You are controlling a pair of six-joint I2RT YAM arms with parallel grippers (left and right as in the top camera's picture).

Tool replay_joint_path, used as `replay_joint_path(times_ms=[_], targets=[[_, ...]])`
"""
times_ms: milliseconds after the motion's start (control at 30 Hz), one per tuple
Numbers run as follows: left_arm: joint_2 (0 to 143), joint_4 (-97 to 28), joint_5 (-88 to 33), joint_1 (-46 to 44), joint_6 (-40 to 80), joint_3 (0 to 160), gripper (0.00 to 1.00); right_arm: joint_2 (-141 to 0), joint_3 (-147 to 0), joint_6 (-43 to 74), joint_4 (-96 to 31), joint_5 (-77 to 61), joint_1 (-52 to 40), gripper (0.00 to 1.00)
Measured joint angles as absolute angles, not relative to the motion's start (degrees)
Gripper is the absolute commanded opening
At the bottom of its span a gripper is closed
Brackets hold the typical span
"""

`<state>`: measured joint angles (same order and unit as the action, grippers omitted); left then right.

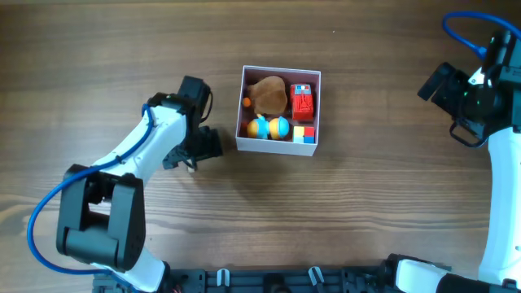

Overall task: Pack container
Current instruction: 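Grasp the pig-face wooden rattle by its handle with the left gripper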

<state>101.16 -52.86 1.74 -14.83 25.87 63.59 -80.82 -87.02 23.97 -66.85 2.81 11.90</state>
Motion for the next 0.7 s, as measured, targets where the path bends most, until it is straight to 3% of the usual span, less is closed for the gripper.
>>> replay_joint_path(times_ms=[133,300,700], targets=[[101.2,-49.3,1.3,-14.6,24.6,61.0,0.84,-80.8,-87.0,24.0,-66.8,2.8,11.9,1.00],[101.2,-45.5,1.4,-14.6,22.3,58.0,0.64,-80.8,-87.0,24.0,-66.8,2.8,11.9,1.00],[100.7,-41.4,1.0,-12.4,20.3,55.1,0.45,-80.8,-87.0,24.0,-66.8,2.8,11.9,1.00]])
